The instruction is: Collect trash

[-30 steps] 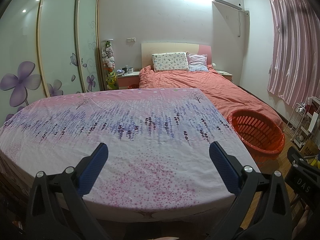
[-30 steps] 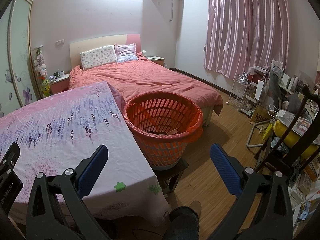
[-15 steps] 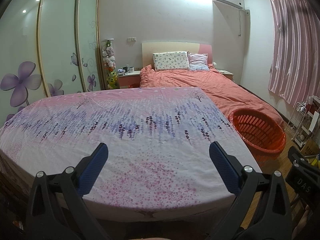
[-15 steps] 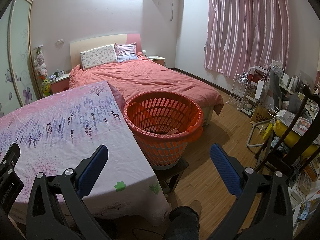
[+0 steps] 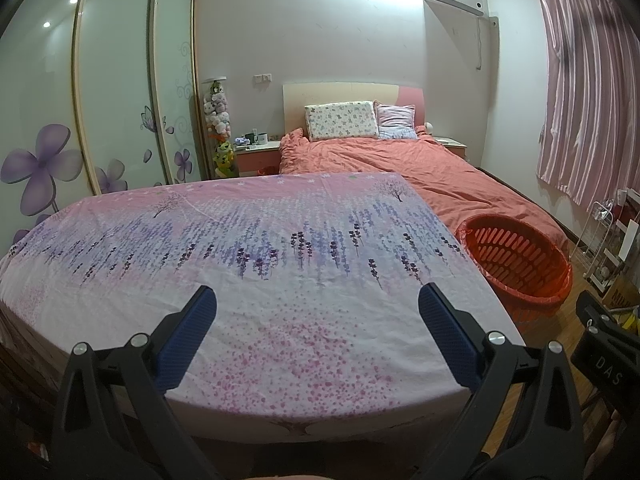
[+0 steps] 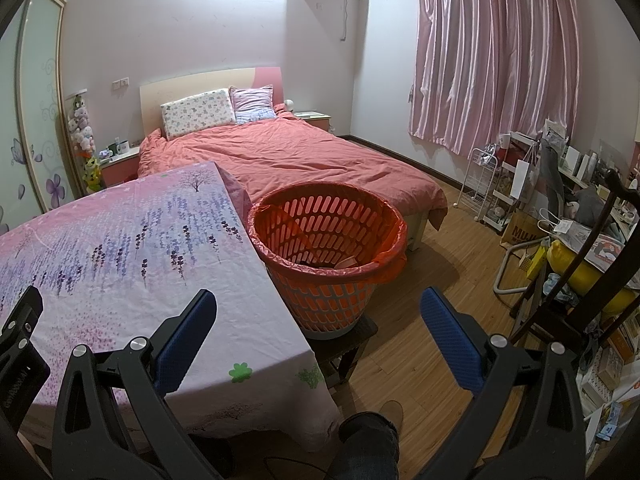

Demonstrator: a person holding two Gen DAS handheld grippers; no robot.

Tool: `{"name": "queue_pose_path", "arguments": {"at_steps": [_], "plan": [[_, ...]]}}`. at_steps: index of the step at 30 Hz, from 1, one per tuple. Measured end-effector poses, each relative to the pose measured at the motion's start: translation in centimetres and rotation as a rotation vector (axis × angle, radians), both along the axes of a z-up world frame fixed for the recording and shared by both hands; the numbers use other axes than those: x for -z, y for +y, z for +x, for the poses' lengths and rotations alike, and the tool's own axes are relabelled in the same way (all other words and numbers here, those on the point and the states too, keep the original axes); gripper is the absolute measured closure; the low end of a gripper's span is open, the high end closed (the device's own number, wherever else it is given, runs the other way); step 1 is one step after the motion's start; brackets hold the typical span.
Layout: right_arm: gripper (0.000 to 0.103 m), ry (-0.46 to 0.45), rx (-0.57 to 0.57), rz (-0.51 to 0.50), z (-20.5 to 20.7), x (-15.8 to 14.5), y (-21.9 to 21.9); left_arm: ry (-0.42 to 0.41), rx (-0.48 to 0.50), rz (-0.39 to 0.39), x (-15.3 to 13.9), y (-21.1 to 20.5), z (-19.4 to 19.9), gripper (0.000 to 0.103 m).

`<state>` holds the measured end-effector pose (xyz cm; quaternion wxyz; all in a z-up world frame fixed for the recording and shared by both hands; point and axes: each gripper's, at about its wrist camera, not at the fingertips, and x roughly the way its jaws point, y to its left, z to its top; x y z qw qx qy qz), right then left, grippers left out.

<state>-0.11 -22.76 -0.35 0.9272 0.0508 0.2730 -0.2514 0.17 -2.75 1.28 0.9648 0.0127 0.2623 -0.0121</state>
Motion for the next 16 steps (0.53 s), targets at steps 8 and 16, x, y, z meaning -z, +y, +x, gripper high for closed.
{"name": "queue_pose_path", "arguments": {"at_steps": [8,16], "plan": [[0.002,0.001,-0.001,-0.001,-0.19,0.21,0.24,-0.002,-0.002,0.006,0.00,-0.15,0.03,0.004],[0.002,0.002,-0.002,-0.001,-0.15,0.15,0.21,0.000,0.000,0.005,-0.04,-0.19,-0.02,0.004]]}}
